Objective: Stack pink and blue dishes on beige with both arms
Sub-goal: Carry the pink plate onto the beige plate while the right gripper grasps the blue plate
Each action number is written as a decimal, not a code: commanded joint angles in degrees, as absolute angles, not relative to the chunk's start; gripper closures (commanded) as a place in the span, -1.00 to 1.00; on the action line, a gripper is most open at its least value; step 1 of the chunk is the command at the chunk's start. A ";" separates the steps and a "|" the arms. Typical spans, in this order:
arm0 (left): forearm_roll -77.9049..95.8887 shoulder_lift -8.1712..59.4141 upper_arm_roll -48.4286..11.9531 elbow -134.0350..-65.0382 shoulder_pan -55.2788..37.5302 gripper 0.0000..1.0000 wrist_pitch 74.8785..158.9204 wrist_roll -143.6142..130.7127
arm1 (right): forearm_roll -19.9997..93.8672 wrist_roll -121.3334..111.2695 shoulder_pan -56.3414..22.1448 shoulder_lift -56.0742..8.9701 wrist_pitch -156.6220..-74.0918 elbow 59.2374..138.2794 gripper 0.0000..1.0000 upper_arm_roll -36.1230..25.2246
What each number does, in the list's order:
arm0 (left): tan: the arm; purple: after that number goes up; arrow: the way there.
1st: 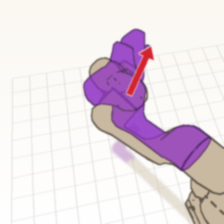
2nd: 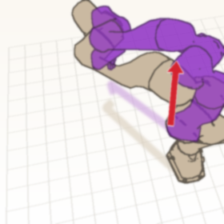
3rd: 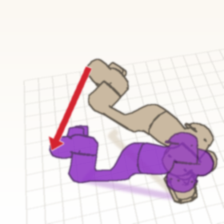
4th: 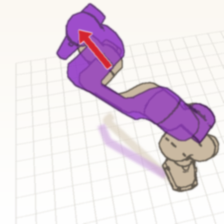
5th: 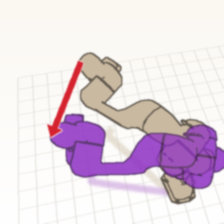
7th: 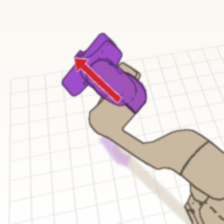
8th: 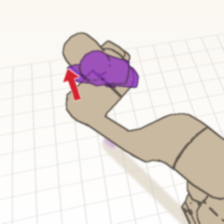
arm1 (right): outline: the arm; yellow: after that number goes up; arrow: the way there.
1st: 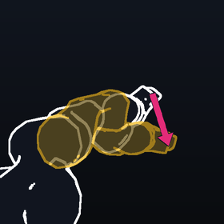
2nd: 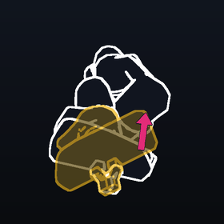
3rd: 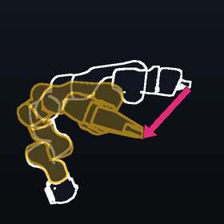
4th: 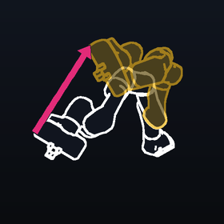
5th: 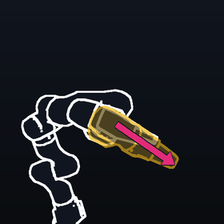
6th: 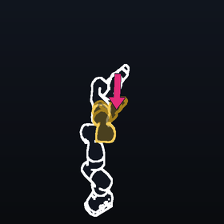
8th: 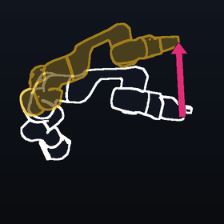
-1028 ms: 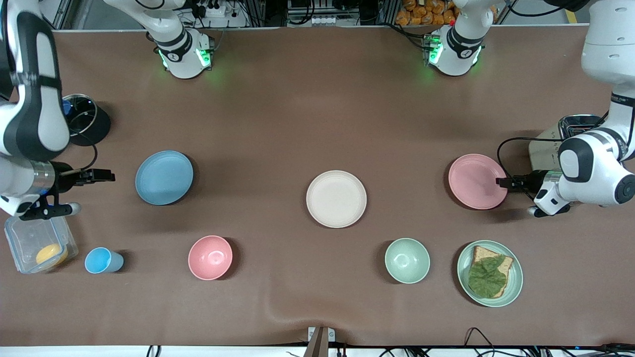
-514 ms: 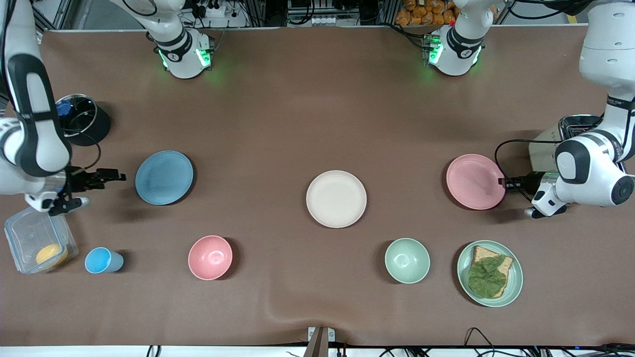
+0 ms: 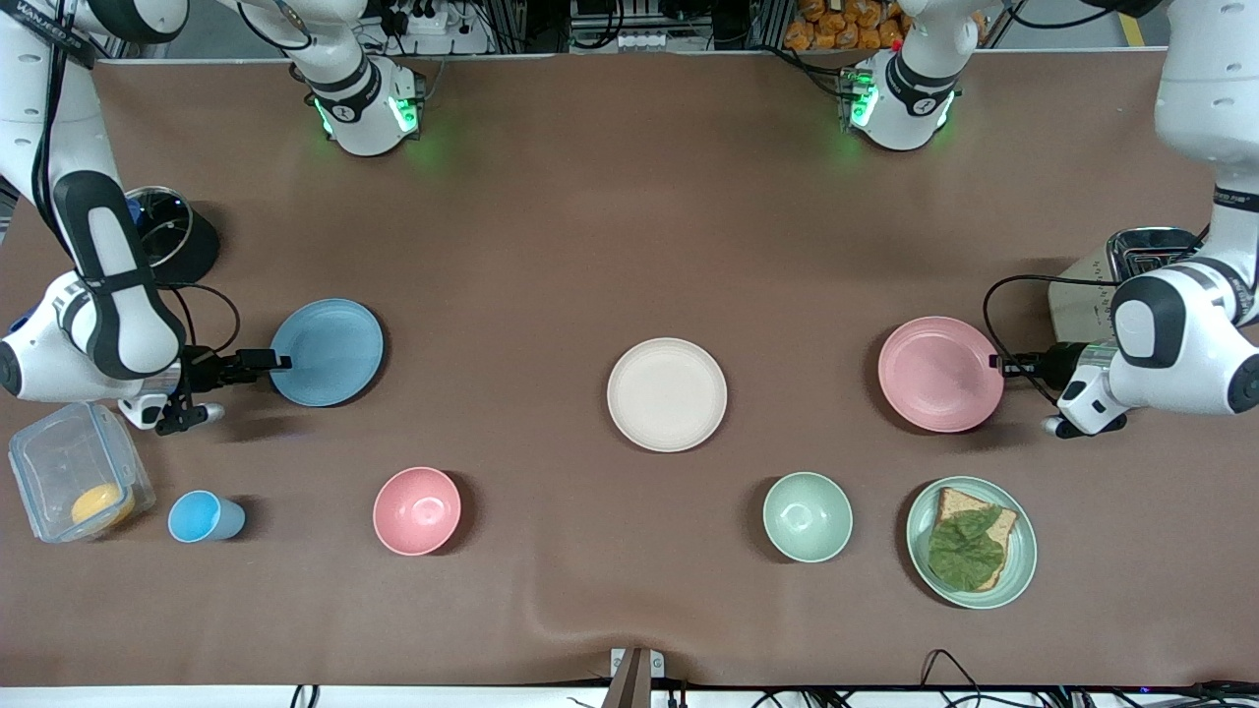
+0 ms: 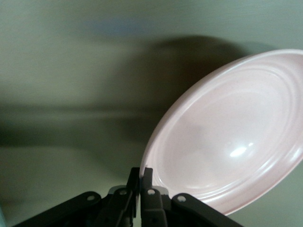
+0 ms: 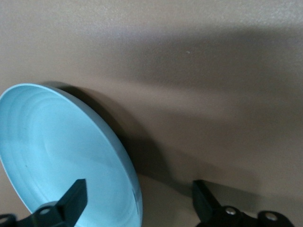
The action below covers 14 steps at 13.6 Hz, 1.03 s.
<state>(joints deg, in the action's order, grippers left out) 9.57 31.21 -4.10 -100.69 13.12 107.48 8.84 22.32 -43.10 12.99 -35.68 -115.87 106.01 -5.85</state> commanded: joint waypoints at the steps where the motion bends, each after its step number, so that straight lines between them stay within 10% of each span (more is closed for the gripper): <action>1: 10.72 29.27 -10.26 -97.57 12.92 1.00 104.68 2.67 | 24.35 -44.21 13.27 -36.04 -114.96 105.56 0.64 -5.36; 2: 10.64 29.35 -12.81 -96.51 12.83 1.00 104.68 0.64 | 24.35 -44.21 13.18 -36.04 -114.70 105.56 0.99 -5.36; 14: 15.73 39.98 -17.05 -88.33 -10.45 1.00 118.46 -9.67 | 22.15 -39.65 12.39 -35.59 -103.38 96.43 1.00 -5.54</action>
<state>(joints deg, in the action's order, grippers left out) 13.74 37.60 -17.56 -90.02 -8.23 116.55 -9.47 22.85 -41.71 12.53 -35.66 -106.80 99.24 -5.48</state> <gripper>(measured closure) 0.956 0.965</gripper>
